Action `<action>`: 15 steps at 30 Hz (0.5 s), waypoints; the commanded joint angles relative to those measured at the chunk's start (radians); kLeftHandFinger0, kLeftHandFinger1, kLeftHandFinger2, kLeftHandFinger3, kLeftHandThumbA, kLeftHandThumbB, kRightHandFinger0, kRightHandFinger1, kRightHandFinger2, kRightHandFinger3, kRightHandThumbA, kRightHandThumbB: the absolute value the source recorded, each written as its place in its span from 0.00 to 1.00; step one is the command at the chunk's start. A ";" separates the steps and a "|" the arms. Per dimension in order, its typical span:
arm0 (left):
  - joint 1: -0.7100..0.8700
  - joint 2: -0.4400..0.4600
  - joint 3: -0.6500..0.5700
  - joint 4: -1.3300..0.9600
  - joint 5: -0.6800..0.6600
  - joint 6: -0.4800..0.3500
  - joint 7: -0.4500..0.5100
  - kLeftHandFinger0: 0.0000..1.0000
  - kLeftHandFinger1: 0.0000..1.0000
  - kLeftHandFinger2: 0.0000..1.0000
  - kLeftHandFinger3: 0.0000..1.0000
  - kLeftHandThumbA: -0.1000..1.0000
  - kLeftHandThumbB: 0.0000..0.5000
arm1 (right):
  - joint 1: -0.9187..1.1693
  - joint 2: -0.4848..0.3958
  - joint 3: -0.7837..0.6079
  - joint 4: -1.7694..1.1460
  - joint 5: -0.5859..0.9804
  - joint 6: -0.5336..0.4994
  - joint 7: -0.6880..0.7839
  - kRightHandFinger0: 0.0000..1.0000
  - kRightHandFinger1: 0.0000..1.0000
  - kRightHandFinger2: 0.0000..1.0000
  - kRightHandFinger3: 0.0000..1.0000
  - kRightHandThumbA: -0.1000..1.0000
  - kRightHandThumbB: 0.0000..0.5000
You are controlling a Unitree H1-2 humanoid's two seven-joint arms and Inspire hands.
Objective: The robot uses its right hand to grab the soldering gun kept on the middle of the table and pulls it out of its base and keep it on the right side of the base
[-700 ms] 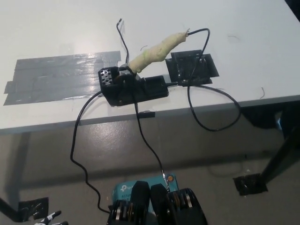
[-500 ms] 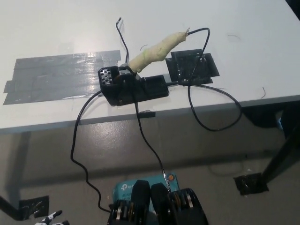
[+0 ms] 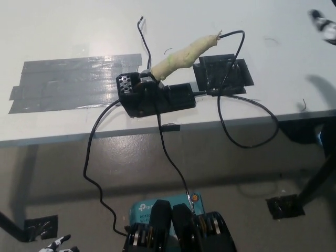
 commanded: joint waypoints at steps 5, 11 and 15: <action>-0.007 0.015 0.005 -0.031 -0.006 0.003 -0.021 0.67 0.70 0.82 1.00 0.62 0.45 | -0.293 0.044 0.234 0.124 -0.323 0.005 0.129 1.00 1.00 1.00 1.00 0.50 0.61; -0.003 0.009 0.002 -0.035 -0.003 0.014 -0.016 0.67 0.71 0.80 1.00 0.60 0.47 | -0.389 0.097 0.385 0.242 -0.390 -0.060 0.145 1.00 1.00 1.00 1.00 0.48 0.58; -0.005 0.016 0.000 -0.033 -0.003 0.012 -0.021 0.68 0.72 0.84 1.00 0.60 0.48 | -0.398 0.122 0.444 0.288 -0.434 -0.098 0.153 1.00 1.00 1.00 1.00 0.46 0.61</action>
